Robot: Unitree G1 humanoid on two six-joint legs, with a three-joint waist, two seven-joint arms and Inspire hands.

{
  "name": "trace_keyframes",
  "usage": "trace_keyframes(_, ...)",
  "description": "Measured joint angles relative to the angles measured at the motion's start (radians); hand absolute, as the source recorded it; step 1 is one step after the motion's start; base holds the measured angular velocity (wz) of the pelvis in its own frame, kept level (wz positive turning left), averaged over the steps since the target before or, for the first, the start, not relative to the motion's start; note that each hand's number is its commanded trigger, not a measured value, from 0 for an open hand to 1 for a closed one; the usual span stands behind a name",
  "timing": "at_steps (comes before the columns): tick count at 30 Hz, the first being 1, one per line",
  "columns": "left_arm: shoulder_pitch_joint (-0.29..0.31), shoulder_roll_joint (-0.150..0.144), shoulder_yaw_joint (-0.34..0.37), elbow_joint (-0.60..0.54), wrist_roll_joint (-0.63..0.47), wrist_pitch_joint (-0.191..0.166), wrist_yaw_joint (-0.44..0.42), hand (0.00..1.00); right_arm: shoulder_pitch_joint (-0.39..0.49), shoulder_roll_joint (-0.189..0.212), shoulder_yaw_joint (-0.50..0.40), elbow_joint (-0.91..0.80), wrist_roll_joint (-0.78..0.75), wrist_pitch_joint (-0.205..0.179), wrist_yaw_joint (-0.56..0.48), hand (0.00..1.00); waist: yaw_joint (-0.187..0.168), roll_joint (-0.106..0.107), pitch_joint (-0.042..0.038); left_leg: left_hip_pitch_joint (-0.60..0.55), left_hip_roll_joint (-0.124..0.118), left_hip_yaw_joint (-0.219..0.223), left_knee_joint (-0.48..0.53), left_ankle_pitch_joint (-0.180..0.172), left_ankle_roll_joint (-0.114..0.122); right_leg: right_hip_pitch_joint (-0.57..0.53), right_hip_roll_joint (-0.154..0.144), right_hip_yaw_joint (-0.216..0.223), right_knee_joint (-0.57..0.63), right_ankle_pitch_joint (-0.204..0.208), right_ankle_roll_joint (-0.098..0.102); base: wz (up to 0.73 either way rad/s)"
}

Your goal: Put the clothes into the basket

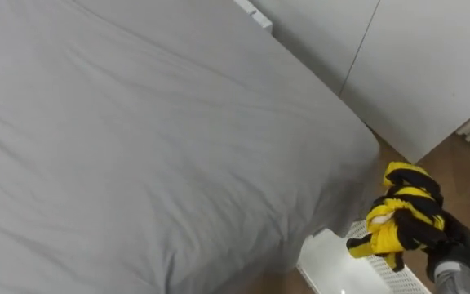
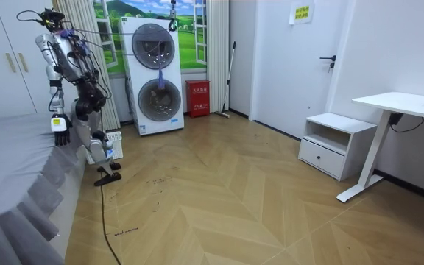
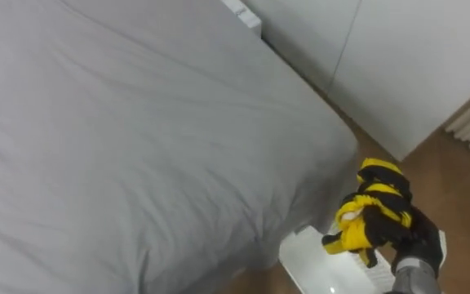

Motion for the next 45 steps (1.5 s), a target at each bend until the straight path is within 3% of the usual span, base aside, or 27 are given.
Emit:
trace_keyframes(6, -0.032, 0.004, -0.042, 0.012, -0.032, -0.019, -0.001, 0.00, -0.051, -0.019, 0.000, 0.062, 0.032, -0.005, -0.023, 1.00, 0.009, 0.015, 0.0055, -0.047, -0.001, 0.001, -0.002, 0.018, 0.005, -0.058, -0.005, 0.002, 0.017, -0.001, -0.003, 0.02)
trace_keyframes(8, -0.040, 0.004, -0.064, 0.012, -0.051, -0.021, -0.002, 0.00, -0.080, -0.029, 0.000, 0.106, 0.058, -0.028, -0.028, 1.00, 0.010, 0.022, 0.0082, -0.055, -0.003, 0.000, -0.002, 0.020, 0.006, -0.071, -0.010, -0.002, 0.026, -0.001, -0.003, 0.04)
trace_keyframes(15, -0.045, 0.004, -0.090, 0.011, -0.090, -0.037, -0.006, 0.00, -0.110, -0.040, 0.003, 0.175, 0.102, -0.061, -0.026, 0.97, 0.015, 0.030, 0.0065, -0.080, -0.005, -0.003, -0.002, 0.022, 0.008, -0.096, -0.016, -0.013, 0.027, -0.001, -0.004, 0.02)
trace_keyframes(18, -0.052, 0.005, -0.104, 0.011, -0.092, -0.043, -0.007, 0.00, -0.109, -0.040, 0.004, 0.203, 0.119, -0.061, -0.024, 0.76, 0.028, 0.029, 0.0066, -0.086, -0.012, -0.003, -0.003, 0.022, 0.008, -0.103, -0.017, -0.021, 0.028, -0.001, -0.004, 0.00)
trace_keyframes(19, -0.057, 0.005, -0.111, 0.012, -0.097, -0.043, -0.007, 0.00, -0.108, -0.040, 0.004, 0.219, 0.123, -0.062, -0.024, 0.56, 0.037, 0.030, 0.0065, -0.086, -0.012, -0.004, -0.003, 0.022, 0.008, -0.102, -0.017, -0.022, 0.028, -0.001, -0.004, 0.00)
trace_keyframes(21, -0.063, 0.005, -0.118, 0.012, -0.098, -0.043, -0.008, 0.00, -0.109, -0.040, 0.009, 0.248, 0.124, -0.065, -0.023, 0.05, 0.043, 0.030, 0.0068, -0.086, -0.013, -0.009, -0.005, 0.022, 0.008, -0.100, -0.017, -0.024, 0.026, -0.001, -0.004, 0.07)
trace_keyframes(22, -0.064, 0.005, -0.118, 0.012, -0.098, -0.043, -0.008, 0.00, -0.108, -0.039, 0.015, 0.266, 0.124, -0.066, -0.020, 0.00, 0.044, 0.030, 0.0068, -0.086, -0.013, -0.012, -0.005, 0.023, 0.008, -0.097, -0.018, -0.025, 0.024, -0.002, -0.004, 0.08)
trace_keyframes(39, -0.067, 0.009, -0.144, 0.010, -0.108, -0.043, -0.011, 0.00, -0.046, -0.031, 0.064, 0.343, 0.130, -0.082, -0.019, 0.00, 0.046, 0.032, 0.0073, -0.069, -0.012, -0.043, -0.010, 0.023, 0.008, -0.054, -0.021, -0.050, -0.009, -0.002, -0.004, 0.04)
trace_keyframes(45, -0.063, 0.010, -0.166, 0.011, -0.125, -0.043, -0.011, 0.00, -0.008, -0.001, 0.086, 0.362, 0.129, -0.081, 0.001, 0.00, 0.045, 0.033, 0.0072, -0.051, -0.015, -0.049, -0.019, 0.023, 0.008, -0.034, -0.021, -0.052, -0.018, -0.003, -0.002, 0.02)
